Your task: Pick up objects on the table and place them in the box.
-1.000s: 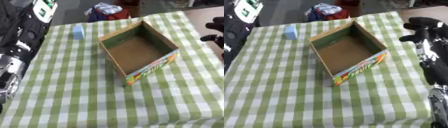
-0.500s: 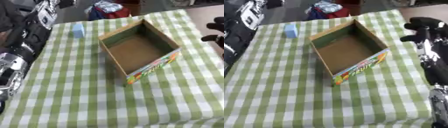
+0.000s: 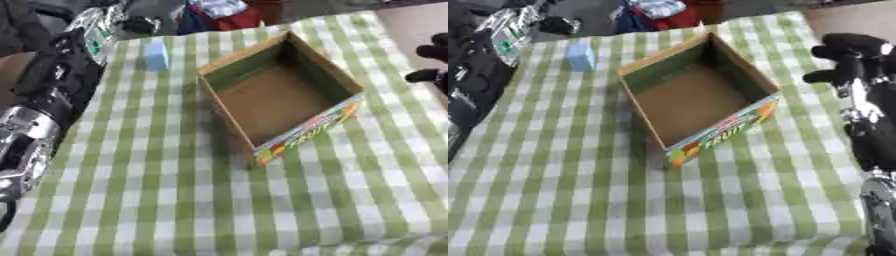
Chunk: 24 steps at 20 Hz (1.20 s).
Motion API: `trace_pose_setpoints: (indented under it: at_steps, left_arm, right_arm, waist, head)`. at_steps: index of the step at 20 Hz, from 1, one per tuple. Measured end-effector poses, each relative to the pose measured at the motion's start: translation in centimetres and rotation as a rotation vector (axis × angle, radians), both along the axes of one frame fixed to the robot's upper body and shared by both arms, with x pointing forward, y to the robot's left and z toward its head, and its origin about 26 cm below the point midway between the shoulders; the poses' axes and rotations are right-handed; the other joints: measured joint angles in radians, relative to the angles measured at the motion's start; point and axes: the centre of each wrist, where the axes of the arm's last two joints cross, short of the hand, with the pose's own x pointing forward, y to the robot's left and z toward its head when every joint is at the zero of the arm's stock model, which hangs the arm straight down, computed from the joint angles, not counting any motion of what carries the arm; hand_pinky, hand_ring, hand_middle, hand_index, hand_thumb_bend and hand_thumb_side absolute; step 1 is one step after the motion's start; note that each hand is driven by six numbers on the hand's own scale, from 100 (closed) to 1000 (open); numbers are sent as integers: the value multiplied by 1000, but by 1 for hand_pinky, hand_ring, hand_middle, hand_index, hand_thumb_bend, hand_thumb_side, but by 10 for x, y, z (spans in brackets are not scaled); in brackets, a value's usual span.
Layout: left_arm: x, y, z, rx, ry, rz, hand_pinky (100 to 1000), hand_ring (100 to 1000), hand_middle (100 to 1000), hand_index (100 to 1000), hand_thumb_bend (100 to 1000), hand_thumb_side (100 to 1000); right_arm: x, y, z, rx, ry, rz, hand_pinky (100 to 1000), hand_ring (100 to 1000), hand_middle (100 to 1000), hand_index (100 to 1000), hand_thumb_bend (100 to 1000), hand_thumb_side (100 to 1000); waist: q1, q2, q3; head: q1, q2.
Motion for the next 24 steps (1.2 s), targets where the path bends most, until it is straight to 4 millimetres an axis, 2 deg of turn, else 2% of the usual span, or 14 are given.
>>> trace_pose_setpoints:
  at_steps: [8, 13, 24]
  left_arm:
    - [-1, -2, 4, 77, 100, -30, 804, 809, 822, 886, 373, 425]
    - [-2, -1, 4, 104, 130, -26, 799, 805, 820, 890, 372, 436]
    - [-4, 1, -11, 99, 160, 15, 792, 799, 816, 894, 367, 466]
  right_arm:
    - [1, 1, 2, -1, -10, 5, 610, 771, 721, 737, 100, 337]
    - [1, 1, 2, 0, -10, 5, 610, 771, 721, 737, 100, 337]
    - [1, 1, 3, 0, -14, 6, 610, 772, 721, 736, 100, 338]
  waist:
    - [4, 17, 0]
    - [7, 25, -1]
    - [10, 36, -1]
  head:
    - [1, 0]
    - [0, 0]
    - [-2, -1]
